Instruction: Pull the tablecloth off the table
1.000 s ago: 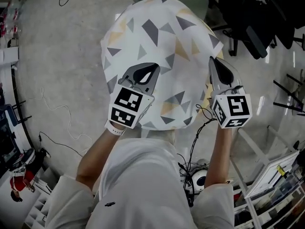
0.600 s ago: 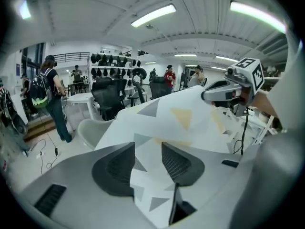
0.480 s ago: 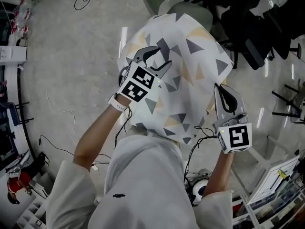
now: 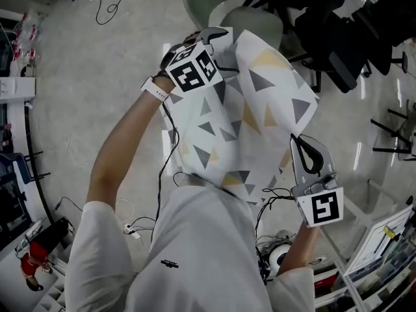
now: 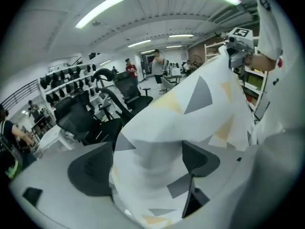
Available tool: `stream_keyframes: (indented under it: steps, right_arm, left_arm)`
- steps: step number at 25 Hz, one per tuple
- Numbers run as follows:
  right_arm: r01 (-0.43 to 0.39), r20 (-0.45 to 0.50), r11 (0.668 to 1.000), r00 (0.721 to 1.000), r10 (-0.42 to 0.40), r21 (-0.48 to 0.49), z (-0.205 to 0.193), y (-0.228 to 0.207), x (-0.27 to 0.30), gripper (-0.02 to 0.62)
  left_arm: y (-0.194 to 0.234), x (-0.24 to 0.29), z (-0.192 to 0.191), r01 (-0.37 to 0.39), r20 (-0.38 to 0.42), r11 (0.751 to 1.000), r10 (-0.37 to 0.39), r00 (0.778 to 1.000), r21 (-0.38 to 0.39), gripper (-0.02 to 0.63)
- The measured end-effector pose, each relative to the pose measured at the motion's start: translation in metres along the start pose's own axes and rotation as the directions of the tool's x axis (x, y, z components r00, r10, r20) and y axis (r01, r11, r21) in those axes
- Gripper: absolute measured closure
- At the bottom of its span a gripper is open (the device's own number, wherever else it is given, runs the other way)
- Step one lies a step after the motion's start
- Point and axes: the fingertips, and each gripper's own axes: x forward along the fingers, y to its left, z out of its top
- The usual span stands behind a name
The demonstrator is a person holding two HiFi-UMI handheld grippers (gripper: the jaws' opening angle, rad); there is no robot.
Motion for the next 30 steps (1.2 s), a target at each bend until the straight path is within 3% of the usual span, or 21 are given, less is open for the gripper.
stream_keyframes:
  steps: [3,7,9,11,15,22,30]
  right_arm:
    - [-0.001,0.003,1.0,1.0,0.001,-0.016,0.0,-0.005,-0.002,0.585]
    - [0.007,0.002,1.0,1.0,-0.007,-0.006,-0.008,-0.017,-0.002,0.586]
    - [0.01,0.0,1.0,1.0,-0.01,-0.006,-0.011,-0.024,-0.001,0.584]
    - [0.012,-0.007,1.0,1.0,-0.012,0.003,-0.014,-0.029,0.0,0.584]
    - [0.026,-0.022,0.999,0.999,-0.025,0.045,-0.023,-0.039,-0.003,0.584]
    - [0.117,-0.047,0.982,0.993,-0.111,0.151,-0.031,-0.051,-0.003,0.584]
    - [0.204,-0.037,0.955,0.979,-0.2,0.214,-0.017,-0.046,-0.018,0.584]
  left_arm:
    - [-0.002,0.018,-0.001,0.12,-0.015,0.991,-0.119,0.993,0.065,0.167]
    - [-0.019,0.041,-0.003,0.286,-0.04,0.955,-0.283,0.958,0.084,0.188]
    - [-0.027,0.05,-0.004,0.342,-0.058,0.937,-0.339,0.939,0.067,0.295]
    - [-0.031,0.054,-0.004,0.368,-0.07,0.929,-0.365,0.928,0.042,0.362]
    - [-0.031,0.044,-0.006,0.359,-0.071,0.934,-0.358,0.931,-0.004,0.444]
    - [-0.033,0.007,-0.013,0.273,-0.034,0.949,-0.282,0.959,-0.156,0.571]
    - [-0.048,-0.048,-0.005,0.148,0.006,0.966,-0.151,0.989,-0.211,0.589]
